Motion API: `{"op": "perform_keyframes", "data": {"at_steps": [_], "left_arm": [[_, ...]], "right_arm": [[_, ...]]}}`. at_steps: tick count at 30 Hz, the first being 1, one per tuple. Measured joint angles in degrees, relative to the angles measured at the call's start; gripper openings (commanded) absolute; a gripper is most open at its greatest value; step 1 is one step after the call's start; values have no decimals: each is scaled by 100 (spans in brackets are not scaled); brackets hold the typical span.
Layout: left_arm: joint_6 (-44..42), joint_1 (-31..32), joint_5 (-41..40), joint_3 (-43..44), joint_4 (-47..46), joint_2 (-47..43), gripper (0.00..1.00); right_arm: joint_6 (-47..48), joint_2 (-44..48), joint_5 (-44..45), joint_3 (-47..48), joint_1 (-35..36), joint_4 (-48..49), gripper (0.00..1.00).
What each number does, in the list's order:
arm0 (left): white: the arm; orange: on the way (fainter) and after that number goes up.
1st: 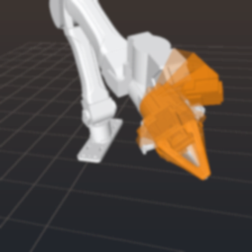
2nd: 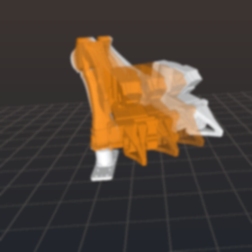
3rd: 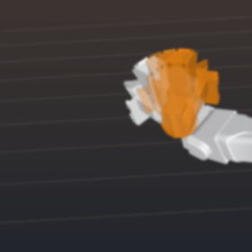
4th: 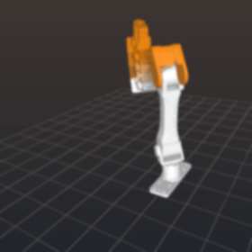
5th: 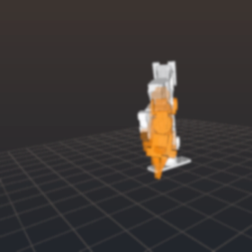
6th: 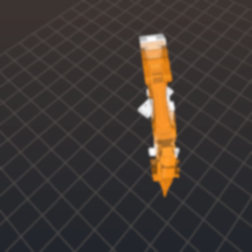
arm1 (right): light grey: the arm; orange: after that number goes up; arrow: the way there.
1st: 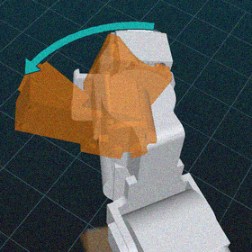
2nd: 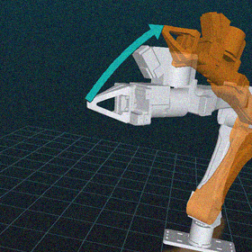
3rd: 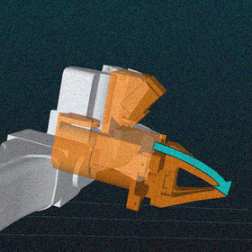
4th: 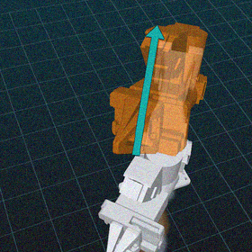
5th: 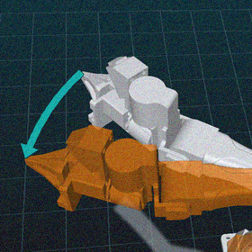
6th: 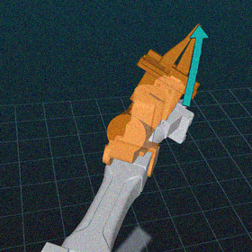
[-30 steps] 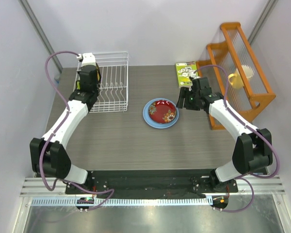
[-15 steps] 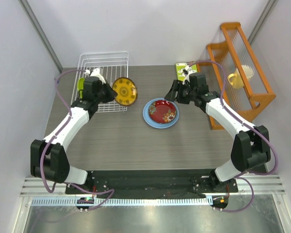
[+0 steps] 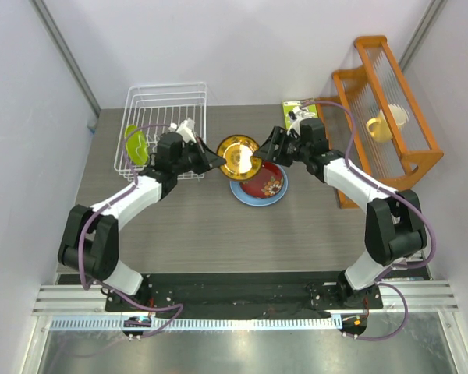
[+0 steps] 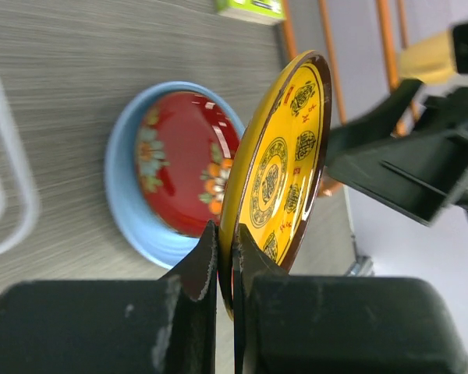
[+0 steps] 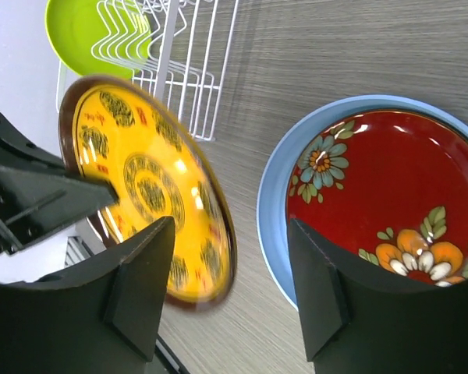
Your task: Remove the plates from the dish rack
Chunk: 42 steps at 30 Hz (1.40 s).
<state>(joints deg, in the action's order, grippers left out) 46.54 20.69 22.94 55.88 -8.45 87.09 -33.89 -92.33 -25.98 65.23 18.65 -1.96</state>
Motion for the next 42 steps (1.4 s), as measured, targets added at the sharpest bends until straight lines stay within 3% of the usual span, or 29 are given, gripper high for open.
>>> {"op": "perform_keyframes", "data": {"at_steps": [1, 2, 4, 5, 6, 8, 9, 13, 18, 22, 25, 27, 31, 36, 40, 42], "left_arm": [[44, 48, 61, -2, -98, 26, 0], [109, 87, 116, -7, -203, 55, 0], [212, 146, 232, -33, -417, 96, 0], [238, 162, 232, -57, -470, 118, 0], [280, 162, 214, -105, -501, 142, 3], [522, 57, 291, -201, -597, 201, 20], [566, 39, 286, -210, -612, 208, 41], [332, 94, 101, -195, -522, 186, 64], [-356, 164, -656, 11, 273, -50, 74], [-964, 164, -1604, 63, 931, -553, 75], [-1397, 164, -2450, 63, 1329, -1058, 80], [-1646, 164, -3014, 52, 1473, -1397, 89], [-2085, 164, -4262, -66, 1567, -1978, 91], [-2649, 155, -5534, -96, 1733, -2011, 97], [-2914, 155, -6153, -94, 1897, -1746, 99], [-3012, 155, -6426, -92, 1976, -1587, 100]], "right_arm": [[-26, -33, -39, -4, 0, 50, 56], [-44, -59, -72, -17, 0, 101, 36], [-83, -107, -149, -39, 0, 179, 17], [-131, -127, -240, -46, 0, 243, 3], [-151, -133, -291, -63, -4, 304, 1], [-232, -133, -479, -87, -35, 439, 1], [-232, -131, -487, -101, -37, 459, 1], [-142, -33, -186, -151, 0, 302, 1], [122, 299, 507, -269, -90, -297, 3], [267, 485, 758, -437, -404, -490, 4], [356, 470, 798, -595, -636, -608, 4], [387, 404, 802, -647, -732, -686, 4], [413, 81, 706, -680, -758, -671, 5], [372, -326, 479, -732, -756, -420, 7], [313, -634, 297, -732, -756, -140, 17], [262, -796, 190, -732, -756, -11, 32]]}}
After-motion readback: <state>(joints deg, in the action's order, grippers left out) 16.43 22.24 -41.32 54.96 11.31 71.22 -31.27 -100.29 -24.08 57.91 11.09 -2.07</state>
